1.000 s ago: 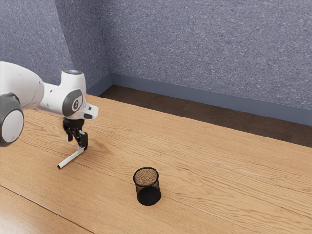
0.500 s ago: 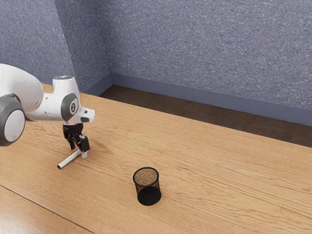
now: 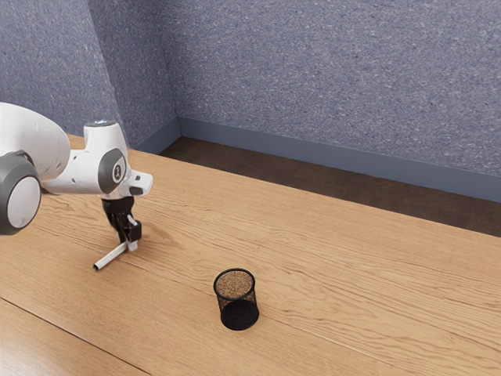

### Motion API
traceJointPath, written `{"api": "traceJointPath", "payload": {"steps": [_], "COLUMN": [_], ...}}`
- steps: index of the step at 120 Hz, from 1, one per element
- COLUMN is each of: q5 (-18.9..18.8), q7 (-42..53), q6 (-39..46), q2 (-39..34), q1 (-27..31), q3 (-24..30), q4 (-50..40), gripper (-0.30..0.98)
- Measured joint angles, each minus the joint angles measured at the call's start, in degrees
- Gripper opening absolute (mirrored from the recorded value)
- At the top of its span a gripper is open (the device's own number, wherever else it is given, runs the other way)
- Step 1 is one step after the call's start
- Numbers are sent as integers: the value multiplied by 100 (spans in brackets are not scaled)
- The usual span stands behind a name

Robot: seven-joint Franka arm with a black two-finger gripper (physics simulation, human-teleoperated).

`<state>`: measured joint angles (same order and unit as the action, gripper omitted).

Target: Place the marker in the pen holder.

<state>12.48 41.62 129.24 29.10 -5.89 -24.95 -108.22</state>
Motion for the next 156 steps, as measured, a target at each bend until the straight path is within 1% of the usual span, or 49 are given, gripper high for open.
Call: {"api": "traceJointPath", "payload": {"steps": [53,78,89,101,108,111,115,125,133,156], "q5": [-16,-30,-46,-45,-49,-53,-78,-236,-329,-185], "q7": [113,137,125,113,103,97,76,-58,-176,-171], "q6": [117,156,206,244,259,269,288,357,394,362], "q2": [44,54,87,119,122,121,121,108,86,45], "q1": [44,44,43,41,51,59,66,71,64,45], "q3": [0,0,-1,-2,-2,-3,-3,-4,-3,-2], "q4": [-8,-13,-17,-20,-20,-22,-23,-25,-28,-27], "gripper": [15,0,-4,3,2,4,1,-10,-11,-10]}}
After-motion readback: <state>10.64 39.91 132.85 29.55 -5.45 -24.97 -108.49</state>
